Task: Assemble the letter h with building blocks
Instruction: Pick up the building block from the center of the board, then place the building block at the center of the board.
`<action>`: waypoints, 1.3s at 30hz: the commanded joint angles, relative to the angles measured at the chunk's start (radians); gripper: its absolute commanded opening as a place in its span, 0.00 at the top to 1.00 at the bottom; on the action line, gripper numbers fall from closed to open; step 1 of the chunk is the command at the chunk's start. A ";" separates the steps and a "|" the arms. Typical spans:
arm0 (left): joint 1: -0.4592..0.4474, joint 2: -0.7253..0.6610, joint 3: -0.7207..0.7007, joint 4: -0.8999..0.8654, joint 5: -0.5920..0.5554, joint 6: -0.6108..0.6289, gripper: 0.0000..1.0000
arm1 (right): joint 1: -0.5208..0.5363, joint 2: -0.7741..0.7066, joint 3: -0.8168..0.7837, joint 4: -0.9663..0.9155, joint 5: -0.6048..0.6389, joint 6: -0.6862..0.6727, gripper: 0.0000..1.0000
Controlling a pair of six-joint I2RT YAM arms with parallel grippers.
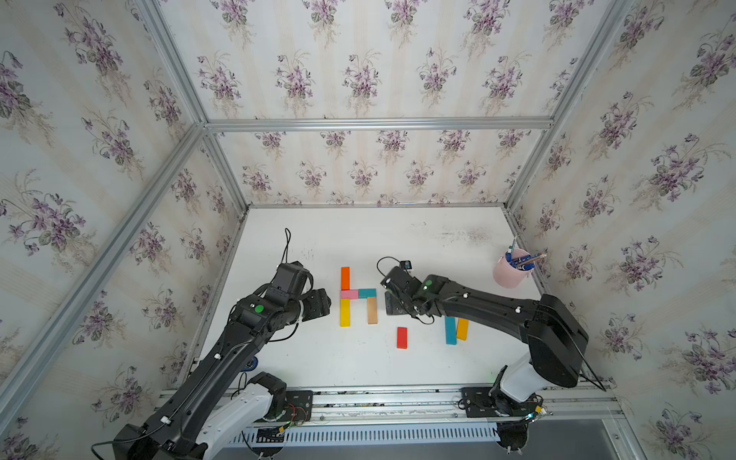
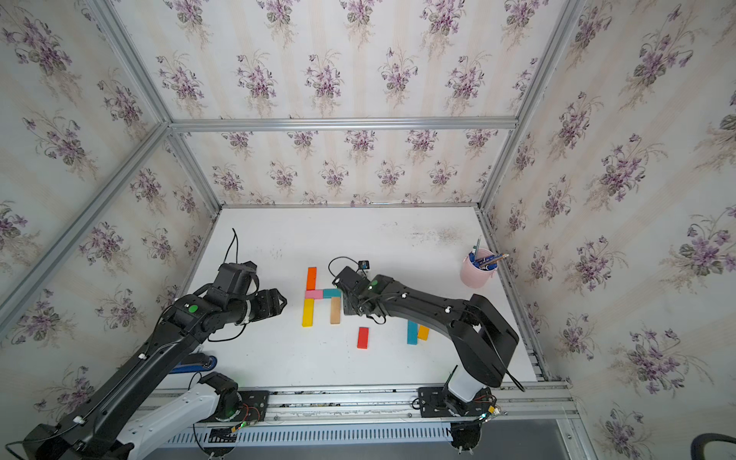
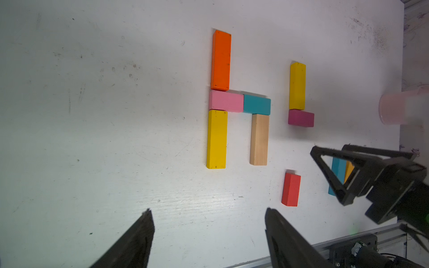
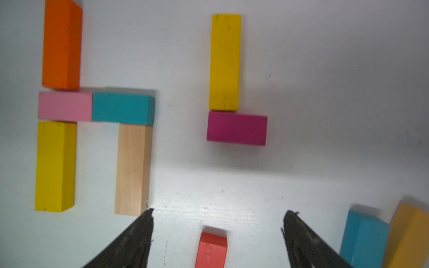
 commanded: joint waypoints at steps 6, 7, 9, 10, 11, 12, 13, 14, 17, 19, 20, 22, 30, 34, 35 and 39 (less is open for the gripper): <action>0.001 -0.007 -0.009 -0.007 -0.006 -0.004 0.22 | 0.171 0.013 -0.146 0.006 -0.051 0.229 0.18; 0.001 -0.010 -0.009 -0.009 -0.008 -0.005 0.22 | 0.178 0.020 -0.158 0.019 -0.065 0.236 0.20; 0.001 -0.017 -0.006 -0.014 -0.013 -0.006 0.22 | 0.198 0.028 -0.179 0.051 -0.088 0.247 0.25; 0.001 -0.019 -0.007 -0.015 -0.013 -0.007 0.22 | 0.204 0.033 -0.183 0.052 -0.088 0.254 0.28; 0.001 -0.021 -0.009 -0.015 -0.014 -0.009 0.22 | 0.208 0.034 -0.187 0.052 -0.088 0.258 0.32; 0.001 -0.021 -0.014 -0.010 -0.014 -0.013 0.22 | 0.207 0.032 -0.196 0.057 -0.089 0.260 0.37; 0.001 -0.020 -0.019 -0.006 -0.014 -0.016 0.22 | 0.208 0.028 -0.207 0.062 -0.086 0.261 0.40; 0.001 -0.014 -0.021 -0.002 -0.013 -0.018 0.22 | 0.208 0.023 -0.218 0.071 -0.083 0.262 0.44; 0.002 0.007 -0.024 0.002 -0.017 -0.021 0.23 | 0.198 0.021 -0.242 0.094 -0.092 0.251 0.64; 0.002 0.010 -0.029 0.003 -0.014 -0.022 0.24 | 0.187 0.017 -0.254 0.100 -0.103 0.244 0.78; 0.001 0.006 -0.036 0.006 -0.014 -0.021 0.23 | 0.182 0.009 -0.258 0.098 -0.103 0.241 0.82; 0.001 -0.004 -0.047 0.012 -0.018 -0.025 0.23 | 0.178 -0.022 -0.264 0.080 -0.087 0.238 0.84; 0.001 0.000 -0.033 0.011 -0.016 -0.018 0.23 | 0.014 -0.220 -0.315 -0.010 -0.066 0.192 0.84; 0.002 -0.024 -0.053 0.017 -0.010 -0.020 0.23 | -0.142 -0.296 -0.301 -0.029 -0.076 0.111 0.81; 0.001 -0.026 -0.062 0.022 -0.009 -0.022 0.23 | -0.190 -0.299 -0.302 -0.012 -0.101 0.086 0.81; 0.002 -0.003 -0.069 0.038 0.011 -0.028 0.24 | -0.377 -0.239 -0.300 0.096 -0.217 0.002 0.81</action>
